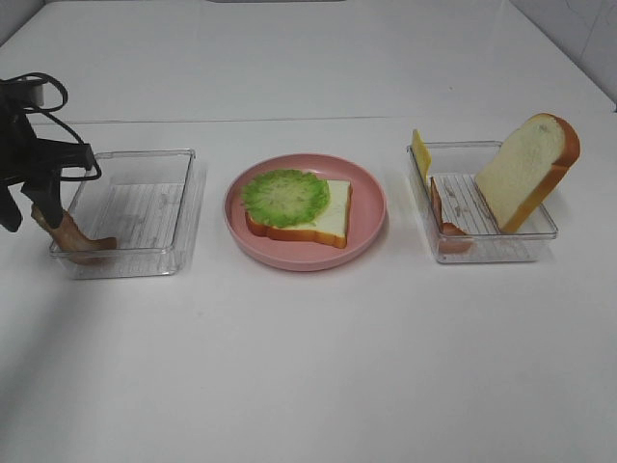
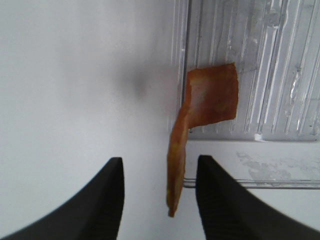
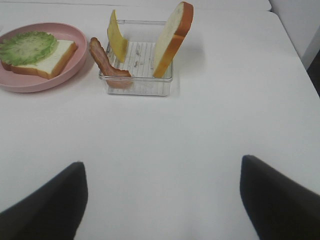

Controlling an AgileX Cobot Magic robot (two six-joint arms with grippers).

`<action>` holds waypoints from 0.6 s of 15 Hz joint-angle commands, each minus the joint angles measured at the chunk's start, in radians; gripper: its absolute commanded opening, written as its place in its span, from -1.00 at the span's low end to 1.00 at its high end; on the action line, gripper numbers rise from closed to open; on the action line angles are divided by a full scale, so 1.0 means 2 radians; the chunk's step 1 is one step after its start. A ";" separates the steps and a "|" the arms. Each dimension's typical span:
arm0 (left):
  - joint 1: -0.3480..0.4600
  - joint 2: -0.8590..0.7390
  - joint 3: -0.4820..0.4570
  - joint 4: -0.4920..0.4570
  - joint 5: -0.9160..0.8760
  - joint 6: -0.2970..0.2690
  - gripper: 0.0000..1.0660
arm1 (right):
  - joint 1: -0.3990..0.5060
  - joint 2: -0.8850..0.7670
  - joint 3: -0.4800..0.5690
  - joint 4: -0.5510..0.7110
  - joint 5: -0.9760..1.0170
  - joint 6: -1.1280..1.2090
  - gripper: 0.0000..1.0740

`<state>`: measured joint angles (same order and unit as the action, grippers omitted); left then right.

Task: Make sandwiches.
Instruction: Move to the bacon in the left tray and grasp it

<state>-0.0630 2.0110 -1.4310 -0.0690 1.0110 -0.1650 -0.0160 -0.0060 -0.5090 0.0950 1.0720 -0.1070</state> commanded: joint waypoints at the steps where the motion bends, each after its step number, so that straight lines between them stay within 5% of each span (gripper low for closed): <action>1: 0.000 -0.001 0.002 -0.005 -0.005 -0.003 -0.47 | -0.004 -0.006 0.001 0.001 -0.004 -0.004 0.46; 4: 0.000 -0.001 0.002 -0.005 -0.010 -0.003 -0.94 | -0.004 -0.006 0.001 0.001 -0.004 -0.004 0.46; 9: 0.000 -0.002 -0.007 -0.020 -0.021 0.005 -1.00 | -0.004 -0.006 0.001 0.001 -0.004 -0.004 0.46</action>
<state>-0.0630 2.0110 -1.4420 -0.1010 0.9740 -0.1570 -0.0160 -0.0060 -0.5090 0.0950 1.0720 -0.1070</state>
